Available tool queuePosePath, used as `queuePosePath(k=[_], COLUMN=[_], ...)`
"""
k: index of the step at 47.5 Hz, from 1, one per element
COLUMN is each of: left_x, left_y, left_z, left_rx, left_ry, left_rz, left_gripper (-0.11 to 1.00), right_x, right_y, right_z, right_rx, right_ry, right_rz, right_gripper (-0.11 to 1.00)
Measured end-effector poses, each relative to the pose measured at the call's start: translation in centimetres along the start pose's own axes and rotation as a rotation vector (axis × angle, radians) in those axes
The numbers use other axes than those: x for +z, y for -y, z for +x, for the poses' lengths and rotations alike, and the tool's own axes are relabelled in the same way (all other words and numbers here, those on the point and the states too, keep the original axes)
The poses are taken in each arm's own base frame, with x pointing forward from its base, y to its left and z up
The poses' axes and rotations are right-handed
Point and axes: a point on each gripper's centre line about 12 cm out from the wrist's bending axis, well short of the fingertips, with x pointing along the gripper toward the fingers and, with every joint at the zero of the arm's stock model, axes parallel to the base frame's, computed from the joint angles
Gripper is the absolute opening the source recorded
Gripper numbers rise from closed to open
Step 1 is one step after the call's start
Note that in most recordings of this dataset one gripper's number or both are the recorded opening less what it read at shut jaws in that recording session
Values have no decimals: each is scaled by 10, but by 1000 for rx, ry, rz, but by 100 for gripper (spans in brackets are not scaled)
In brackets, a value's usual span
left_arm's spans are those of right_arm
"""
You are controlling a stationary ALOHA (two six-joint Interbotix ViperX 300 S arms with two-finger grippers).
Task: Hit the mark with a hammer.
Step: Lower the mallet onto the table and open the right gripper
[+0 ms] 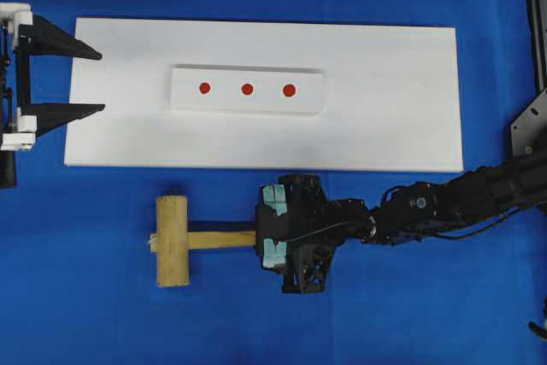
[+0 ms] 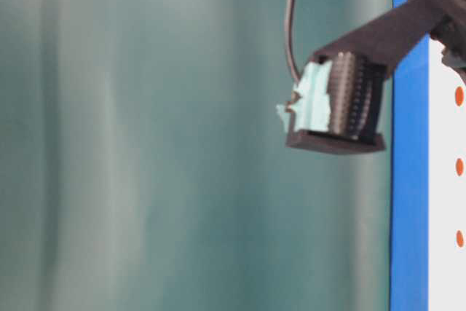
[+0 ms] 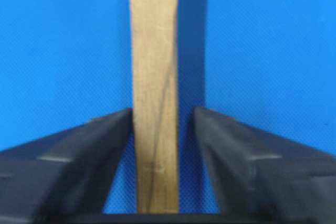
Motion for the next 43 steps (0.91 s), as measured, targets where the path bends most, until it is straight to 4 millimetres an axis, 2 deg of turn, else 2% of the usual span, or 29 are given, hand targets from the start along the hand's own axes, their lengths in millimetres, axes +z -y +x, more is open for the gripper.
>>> queuePosePath(k=[4, 6, 13, 23, 32, 43], left_x=[0, 0, 0, 0, 1, 2], left_y=[0, 0, 0, 0, 0, 0], left_z=[0, 0, 0, -1, -2, -2], left_rx=[0, 0, 0, 0, 1, -2], left_ry=[0, 2, 2, 3, 9, 12], left_rz=[0, 0, -2, -2, -2, 0], left_gripper=[80, 80, 80, 80, 80, 80], right_x=[-1, -1, 4, 27, 46, 48], right_y=[1, 2, 4, 14, 45, 97], right_z=[-1, -2, -18, -72, -129, -181], right_rx=[0, -1, 8, -21, -130, -226], right_ry=[-1, -1, 22, 134, 261, 350], right_rz=[-1, 0, 4, 9, 0, -10], right_gripper=[86, 89, 79, 79, 79, 79])
